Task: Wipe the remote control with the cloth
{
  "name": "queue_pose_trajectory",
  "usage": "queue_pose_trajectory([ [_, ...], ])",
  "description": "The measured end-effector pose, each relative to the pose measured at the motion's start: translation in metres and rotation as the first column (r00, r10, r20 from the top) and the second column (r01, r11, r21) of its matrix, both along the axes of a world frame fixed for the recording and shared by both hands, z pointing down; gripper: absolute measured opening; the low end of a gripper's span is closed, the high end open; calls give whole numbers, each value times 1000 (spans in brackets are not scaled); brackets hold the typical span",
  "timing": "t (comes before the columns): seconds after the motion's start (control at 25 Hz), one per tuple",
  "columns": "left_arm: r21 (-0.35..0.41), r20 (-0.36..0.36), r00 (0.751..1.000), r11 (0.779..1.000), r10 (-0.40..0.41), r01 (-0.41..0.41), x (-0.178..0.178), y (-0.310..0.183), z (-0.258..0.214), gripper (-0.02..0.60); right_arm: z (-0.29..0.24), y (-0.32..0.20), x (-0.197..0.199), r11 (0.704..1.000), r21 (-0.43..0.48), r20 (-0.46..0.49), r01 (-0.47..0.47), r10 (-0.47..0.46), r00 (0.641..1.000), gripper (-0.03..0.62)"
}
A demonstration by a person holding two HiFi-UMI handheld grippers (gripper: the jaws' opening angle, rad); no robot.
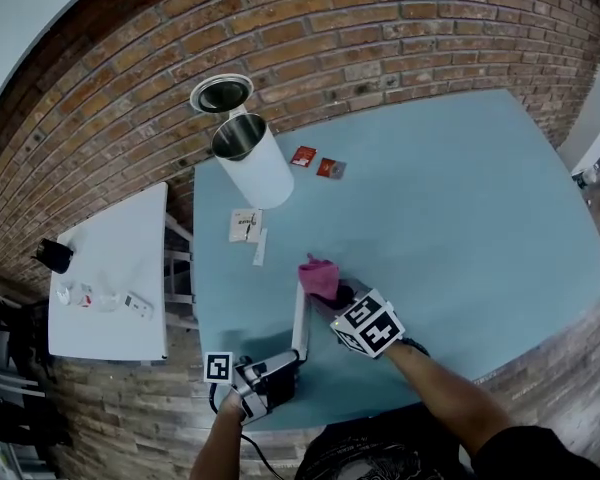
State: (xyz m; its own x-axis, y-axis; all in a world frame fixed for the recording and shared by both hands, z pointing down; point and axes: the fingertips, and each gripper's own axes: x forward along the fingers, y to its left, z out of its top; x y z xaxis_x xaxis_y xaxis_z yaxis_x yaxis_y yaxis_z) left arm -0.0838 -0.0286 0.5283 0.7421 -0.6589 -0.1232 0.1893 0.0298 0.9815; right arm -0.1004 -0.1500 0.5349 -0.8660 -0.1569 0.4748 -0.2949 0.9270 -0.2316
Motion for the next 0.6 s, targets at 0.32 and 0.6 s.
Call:
queue_pose_trajectory([
  [0.32, 0, -10, 999, 999, 37, -37, 0, 2, 0, 242, -4, 31, 7, 999, -31, 26, 10, -9, 1000, 69],
  [0.6, 13, -13, 996, 996, 83, -83, 3, 3, -3, 242, -5, 52, 10, 999, -35, 31, -7, 8, 1000, 69],
])
